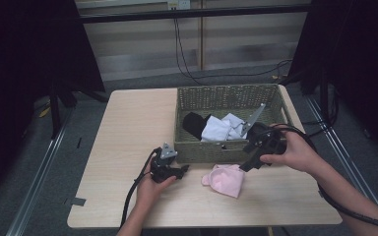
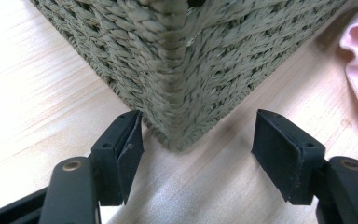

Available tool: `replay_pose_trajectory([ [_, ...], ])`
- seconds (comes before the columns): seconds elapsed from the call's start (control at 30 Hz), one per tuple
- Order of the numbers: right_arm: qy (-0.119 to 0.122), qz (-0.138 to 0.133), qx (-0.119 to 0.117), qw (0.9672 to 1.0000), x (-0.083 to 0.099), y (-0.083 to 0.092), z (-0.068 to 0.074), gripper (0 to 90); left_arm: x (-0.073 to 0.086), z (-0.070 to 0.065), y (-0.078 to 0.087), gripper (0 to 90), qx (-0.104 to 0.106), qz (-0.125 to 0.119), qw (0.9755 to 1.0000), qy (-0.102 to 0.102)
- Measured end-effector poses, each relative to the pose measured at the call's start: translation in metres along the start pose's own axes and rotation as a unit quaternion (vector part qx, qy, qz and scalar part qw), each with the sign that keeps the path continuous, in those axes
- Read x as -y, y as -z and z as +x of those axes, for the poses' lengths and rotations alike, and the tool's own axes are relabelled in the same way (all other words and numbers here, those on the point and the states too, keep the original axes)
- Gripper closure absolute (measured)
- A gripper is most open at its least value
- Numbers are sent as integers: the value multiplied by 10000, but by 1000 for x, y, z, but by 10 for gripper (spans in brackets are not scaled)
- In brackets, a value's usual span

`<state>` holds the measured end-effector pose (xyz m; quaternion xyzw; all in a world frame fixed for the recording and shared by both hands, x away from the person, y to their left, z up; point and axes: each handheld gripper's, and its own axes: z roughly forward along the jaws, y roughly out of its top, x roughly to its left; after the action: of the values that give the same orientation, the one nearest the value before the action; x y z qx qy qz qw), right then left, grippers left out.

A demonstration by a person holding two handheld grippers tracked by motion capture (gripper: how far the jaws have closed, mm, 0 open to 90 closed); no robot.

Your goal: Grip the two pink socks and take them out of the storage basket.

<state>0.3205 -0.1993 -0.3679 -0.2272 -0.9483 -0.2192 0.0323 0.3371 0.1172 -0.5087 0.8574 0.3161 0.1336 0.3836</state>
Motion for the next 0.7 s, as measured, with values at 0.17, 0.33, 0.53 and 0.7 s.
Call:
replay_pose_trajectory([
  [0.17, -6, -60, 18, 10000, 6, -7, 1, 266, 0, 0, 0, 330, -3, 1, 10000, 0],
  [0.33, -4, -151, -29, 9999, 13, -17, 2, 265, 0, 0, 0, 330, -4, 1, 10000, 1],
  [0.53, -11, -203, -37, 9998, 21, -26, 2, 265, 0, 0, 0, 330, -4, 1, 10000, 0],
  [0.7, -66, -238, -66, 9997, 30, -34, 3, 261, 0, 0, 0, 330, -3, 5, 10000, 3],
])
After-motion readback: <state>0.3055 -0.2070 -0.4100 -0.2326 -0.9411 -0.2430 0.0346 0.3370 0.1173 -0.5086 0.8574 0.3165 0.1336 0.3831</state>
